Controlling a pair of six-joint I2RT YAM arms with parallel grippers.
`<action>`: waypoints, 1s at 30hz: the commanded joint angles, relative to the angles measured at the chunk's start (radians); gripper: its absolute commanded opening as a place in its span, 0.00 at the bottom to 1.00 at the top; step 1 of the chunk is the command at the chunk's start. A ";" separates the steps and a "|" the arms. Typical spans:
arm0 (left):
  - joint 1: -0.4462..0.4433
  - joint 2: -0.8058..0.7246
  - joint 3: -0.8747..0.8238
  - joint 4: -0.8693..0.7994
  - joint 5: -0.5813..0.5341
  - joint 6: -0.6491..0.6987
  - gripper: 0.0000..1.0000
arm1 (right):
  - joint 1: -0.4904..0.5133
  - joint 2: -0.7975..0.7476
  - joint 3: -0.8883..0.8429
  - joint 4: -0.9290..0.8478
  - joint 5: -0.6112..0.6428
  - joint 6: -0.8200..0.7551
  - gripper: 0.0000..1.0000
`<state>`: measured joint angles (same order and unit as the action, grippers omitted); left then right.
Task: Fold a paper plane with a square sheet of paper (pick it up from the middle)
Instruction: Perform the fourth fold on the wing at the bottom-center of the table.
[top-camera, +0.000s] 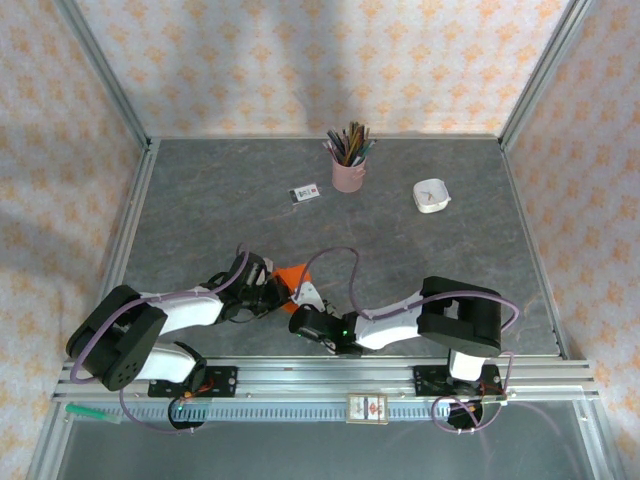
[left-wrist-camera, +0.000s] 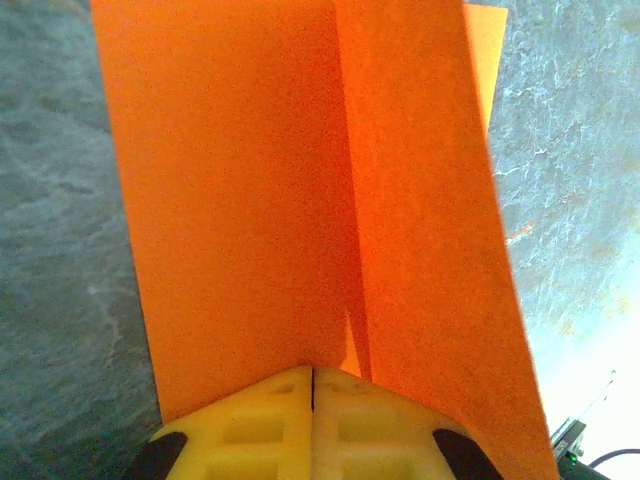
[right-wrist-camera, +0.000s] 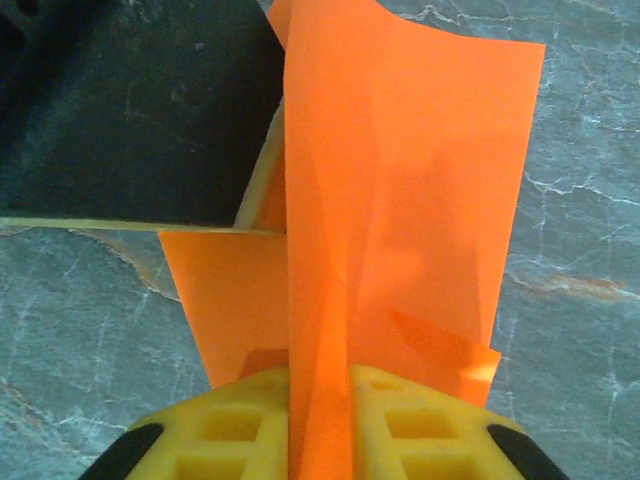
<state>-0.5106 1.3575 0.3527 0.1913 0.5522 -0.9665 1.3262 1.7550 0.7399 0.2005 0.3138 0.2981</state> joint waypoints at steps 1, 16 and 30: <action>-0.005 0.019 0.005 -0.047 -0.025 0.021 0.00 | 0.005 0.004 0.016 -0.027 0.059 -0.007 0.17; -0.005 0.020 0.006 -0.047 -0.022 0.023 0.00 | 0.005 -0.015 0.024 -0.042 0.091 -0.015 0.11; -0.005 0.024 0.008 -0.051 -0.020 0.031 0.00 | -0.001 -0.025 0.021 -0.029 0.080 -0.006 0.00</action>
<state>-0.5106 1.3575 0.3527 0.1913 0.5526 -0.9634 1.3262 1.7531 0.7486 0.1776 0.3698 0.2832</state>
